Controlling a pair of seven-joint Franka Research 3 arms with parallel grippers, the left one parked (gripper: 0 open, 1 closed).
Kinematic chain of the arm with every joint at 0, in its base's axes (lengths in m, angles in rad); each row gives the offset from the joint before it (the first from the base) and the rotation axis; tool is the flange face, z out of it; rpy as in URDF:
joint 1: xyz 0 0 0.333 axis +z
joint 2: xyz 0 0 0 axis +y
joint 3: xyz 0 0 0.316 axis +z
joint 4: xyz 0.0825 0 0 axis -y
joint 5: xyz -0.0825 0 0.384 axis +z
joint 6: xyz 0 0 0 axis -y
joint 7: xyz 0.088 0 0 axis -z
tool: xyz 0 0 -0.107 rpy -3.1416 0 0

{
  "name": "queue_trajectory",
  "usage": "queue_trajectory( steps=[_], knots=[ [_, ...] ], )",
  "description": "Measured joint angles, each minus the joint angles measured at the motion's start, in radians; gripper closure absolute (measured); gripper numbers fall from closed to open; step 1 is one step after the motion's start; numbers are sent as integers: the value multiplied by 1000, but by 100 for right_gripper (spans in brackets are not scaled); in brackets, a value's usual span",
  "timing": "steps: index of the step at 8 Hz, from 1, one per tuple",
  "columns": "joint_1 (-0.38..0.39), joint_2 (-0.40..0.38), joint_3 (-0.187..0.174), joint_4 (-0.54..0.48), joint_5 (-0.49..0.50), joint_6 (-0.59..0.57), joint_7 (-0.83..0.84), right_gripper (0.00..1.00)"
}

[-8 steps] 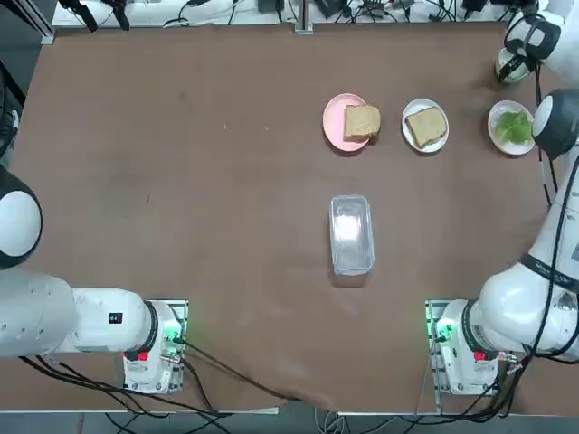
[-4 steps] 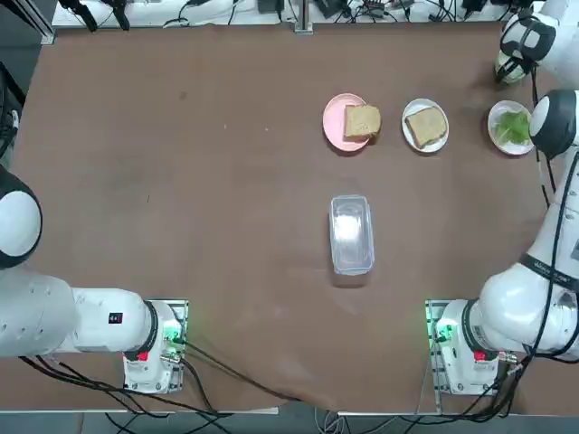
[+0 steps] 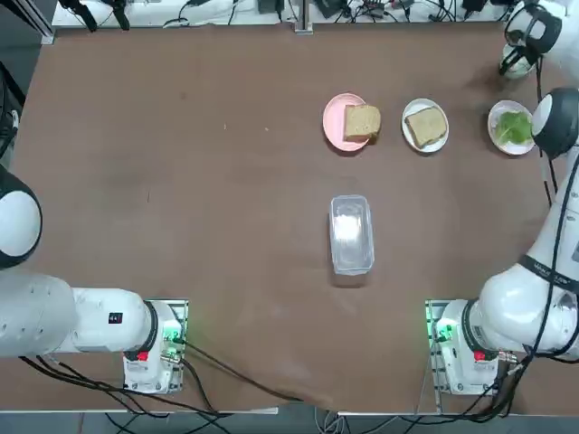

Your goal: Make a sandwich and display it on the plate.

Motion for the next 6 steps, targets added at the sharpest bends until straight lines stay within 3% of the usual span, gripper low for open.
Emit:
queue_trajectory(
  steps=[3,6],
  knots=[
    [31,-127,3,17,2,-146,56,97],
    [136,-232,7,18,5,-367,345,97]
  ],
)
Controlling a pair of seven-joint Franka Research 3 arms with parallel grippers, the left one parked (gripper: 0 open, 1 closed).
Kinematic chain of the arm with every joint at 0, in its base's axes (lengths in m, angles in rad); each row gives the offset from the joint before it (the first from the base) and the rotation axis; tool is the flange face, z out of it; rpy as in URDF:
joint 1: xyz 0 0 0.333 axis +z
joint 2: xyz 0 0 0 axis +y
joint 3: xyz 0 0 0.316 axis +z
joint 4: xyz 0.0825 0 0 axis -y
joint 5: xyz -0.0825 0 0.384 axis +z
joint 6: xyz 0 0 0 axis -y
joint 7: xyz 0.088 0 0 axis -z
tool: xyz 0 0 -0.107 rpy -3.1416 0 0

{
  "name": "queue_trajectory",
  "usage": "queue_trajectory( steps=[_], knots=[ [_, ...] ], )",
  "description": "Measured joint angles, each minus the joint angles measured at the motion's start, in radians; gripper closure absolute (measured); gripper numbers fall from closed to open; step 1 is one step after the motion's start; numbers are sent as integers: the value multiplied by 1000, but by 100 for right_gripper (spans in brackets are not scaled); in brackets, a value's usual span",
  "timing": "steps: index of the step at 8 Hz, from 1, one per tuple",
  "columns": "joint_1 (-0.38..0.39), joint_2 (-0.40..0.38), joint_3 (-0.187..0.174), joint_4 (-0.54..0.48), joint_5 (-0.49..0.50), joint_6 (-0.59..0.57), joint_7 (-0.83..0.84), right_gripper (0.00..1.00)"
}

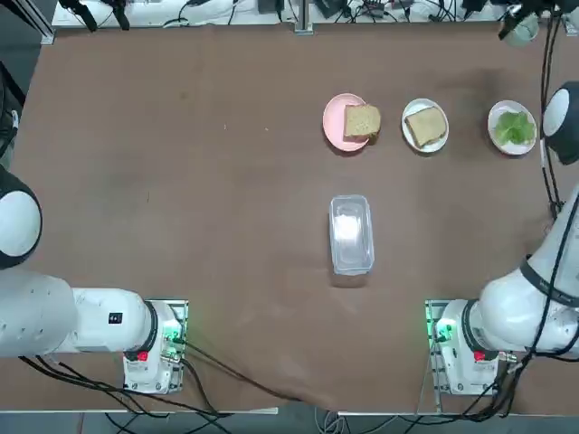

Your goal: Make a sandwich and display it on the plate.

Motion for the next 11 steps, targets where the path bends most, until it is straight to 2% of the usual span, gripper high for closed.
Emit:
queue_trajectory(
  steps=[3,5,9,11],
  knots=[
    [108,-51,5,-13,9,-190,270,97],
    [167,-52,6,-61,36,-203,350,97],
    [154,-51,-3,-138,266,-209,354,97],
    [140,-47,-4,-178,417,-211,353,97]
  ],
)
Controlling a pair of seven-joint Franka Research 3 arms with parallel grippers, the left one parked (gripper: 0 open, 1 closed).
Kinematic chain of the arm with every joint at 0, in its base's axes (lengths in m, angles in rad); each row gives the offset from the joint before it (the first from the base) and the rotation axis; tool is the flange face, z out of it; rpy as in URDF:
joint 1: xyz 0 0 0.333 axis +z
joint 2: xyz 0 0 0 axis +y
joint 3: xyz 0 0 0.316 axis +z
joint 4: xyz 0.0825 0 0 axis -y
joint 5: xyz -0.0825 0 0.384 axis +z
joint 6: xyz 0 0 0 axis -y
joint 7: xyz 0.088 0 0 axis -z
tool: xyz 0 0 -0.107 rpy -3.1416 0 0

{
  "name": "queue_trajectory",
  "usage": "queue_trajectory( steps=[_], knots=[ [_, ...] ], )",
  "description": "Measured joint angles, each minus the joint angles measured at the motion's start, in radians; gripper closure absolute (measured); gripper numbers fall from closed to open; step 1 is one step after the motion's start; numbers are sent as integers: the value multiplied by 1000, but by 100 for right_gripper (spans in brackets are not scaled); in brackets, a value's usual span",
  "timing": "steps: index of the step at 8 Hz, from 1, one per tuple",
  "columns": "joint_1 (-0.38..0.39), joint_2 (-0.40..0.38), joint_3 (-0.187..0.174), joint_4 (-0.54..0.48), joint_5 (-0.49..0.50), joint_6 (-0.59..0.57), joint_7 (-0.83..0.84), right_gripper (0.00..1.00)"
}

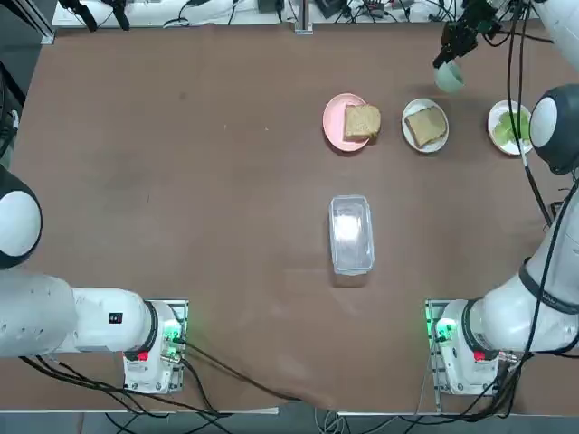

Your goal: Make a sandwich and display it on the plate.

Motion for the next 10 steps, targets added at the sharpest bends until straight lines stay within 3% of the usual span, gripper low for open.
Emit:
queue_trajectory(
  steps=[4,10],
  knots=[
    [-9,17,0,-122,180,-2,-27,97],
    [-77,35,-2,-241,402,-35,-248,97]
  ],
)
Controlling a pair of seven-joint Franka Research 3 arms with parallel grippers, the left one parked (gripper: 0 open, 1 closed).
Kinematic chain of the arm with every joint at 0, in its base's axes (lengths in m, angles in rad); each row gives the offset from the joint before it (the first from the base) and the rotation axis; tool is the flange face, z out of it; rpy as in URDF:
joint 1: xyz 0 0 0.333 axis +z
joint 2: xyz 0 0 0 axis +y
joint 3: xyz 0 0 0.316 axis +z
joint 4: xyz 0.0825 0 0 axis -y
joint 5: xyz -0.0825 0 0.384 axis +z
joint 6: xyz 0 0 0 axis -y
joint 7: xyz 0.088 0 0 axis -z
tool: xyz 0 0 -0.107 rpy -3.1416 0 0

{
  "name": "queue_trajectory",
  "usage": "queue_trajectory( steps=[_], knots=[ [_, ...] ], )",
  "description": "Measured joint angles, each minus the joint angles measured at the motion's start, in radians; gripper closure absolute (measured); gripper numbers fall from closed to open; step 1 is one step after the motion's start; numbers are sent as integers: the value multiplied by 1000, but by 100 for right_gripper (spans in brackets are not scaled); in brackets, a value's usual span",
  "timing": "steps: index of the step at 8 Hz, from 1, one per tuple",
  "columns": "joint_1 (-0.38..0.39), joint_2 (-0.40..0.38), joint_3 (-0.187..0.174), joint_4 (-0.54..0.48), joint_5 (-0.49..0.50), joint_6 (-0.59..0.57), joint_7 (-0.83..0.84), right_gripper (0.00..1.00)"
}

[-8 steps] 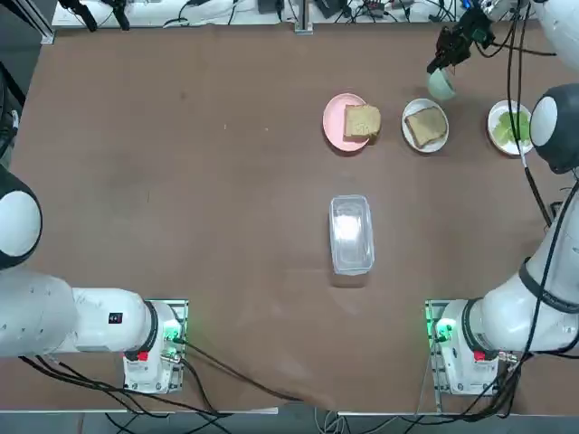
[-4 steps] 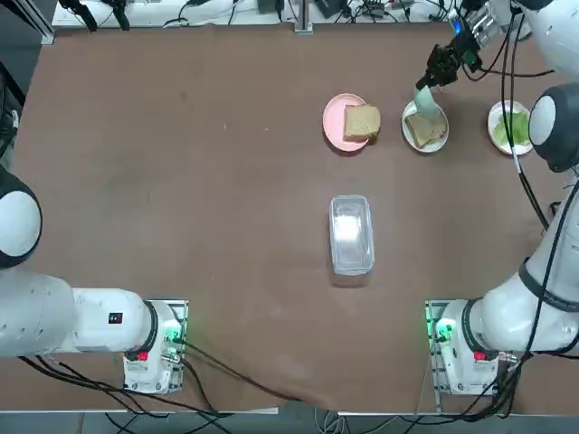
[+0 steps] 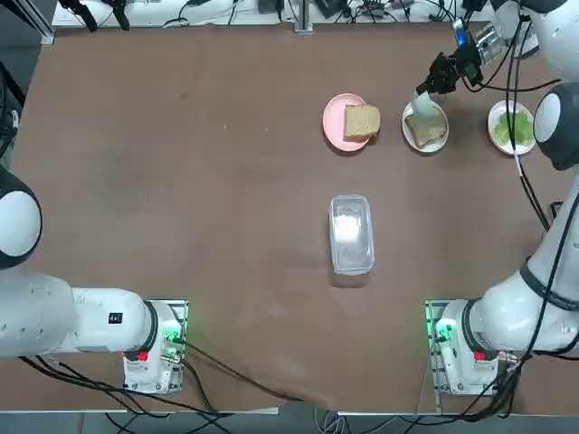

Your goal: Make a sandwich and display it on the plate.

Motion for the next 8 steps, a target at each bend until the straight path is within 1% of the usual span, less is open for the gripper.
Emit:
queue_trajectory(
  steps=[4,6,8],
  knots=[
    [-56,20,-1,-4,108,-85,-75,97],
    [-101,37,-1,-4,158,-147,-156,97],
    [-141,65,-2,-4,178,-189,-230,97]
  ],
)
